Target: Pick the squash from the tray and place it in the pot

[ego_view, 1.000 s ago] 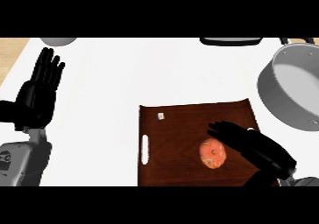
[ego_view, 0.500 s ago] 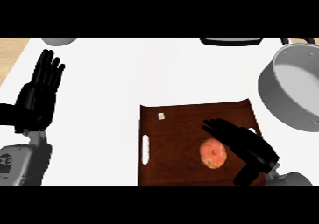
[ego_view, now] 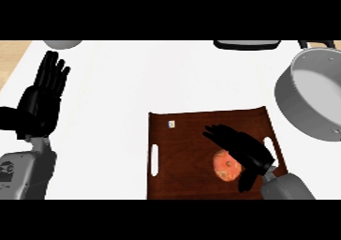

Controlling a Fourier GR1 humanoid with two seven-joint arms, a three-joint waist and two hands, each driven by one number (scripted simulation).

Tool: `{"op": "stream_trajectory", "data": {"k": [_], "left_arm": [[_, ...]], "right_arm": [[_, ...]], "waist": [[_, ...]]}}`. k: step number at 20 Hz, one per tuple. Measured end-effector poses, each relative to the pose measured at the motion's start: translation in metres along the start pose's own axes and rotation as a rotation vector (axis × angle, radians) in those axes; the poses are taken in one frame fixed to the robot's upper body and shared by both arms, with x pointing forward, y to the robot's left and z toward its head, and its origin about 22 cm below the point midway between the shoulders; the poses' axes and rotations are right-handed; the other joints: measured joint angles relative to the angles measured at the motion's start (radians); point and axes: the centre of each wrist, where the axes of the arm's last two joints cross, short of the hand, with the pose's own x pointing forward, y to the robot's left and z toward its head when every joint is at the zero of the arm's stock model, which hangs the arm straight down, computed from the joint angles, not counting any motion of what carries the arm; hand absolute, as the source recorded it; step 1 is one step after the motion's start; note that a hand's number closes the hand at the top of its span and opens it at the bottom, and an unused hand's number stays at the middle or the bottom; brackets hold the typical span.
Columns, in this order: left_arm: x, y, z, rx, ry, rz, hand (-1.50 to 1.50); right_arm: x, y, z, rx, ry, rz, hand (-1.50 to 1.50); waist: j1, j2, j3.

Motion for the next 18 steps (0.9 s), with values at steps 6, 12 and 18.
{"op": "stream_trajectory", "data": {"k": [6,12,18], "left_arm": [[0.004,-0.001,-0.001,-0.004,-0.001,0.003,0.00],[0.000,0.000,0.001,0.000,-0.003,0.001,0.00],[-0.002,0.000,0.002,0.004,-0.006,0.003,0.00]], "right_arm": [[0.005,0.007,-0.010,0.025,-0.090,0.049,1.50],[0.012,0.012,-0.013,0.001,-0.190,0.107,1.50],[0.019,0.014,-0.014,-0.041,-0.185,0.152,1.50]], "waist": [[0.002,-0.007,-0.010],[0.000,-0.011,-0.014],[-0.003,-0.010,-0.014]]}}
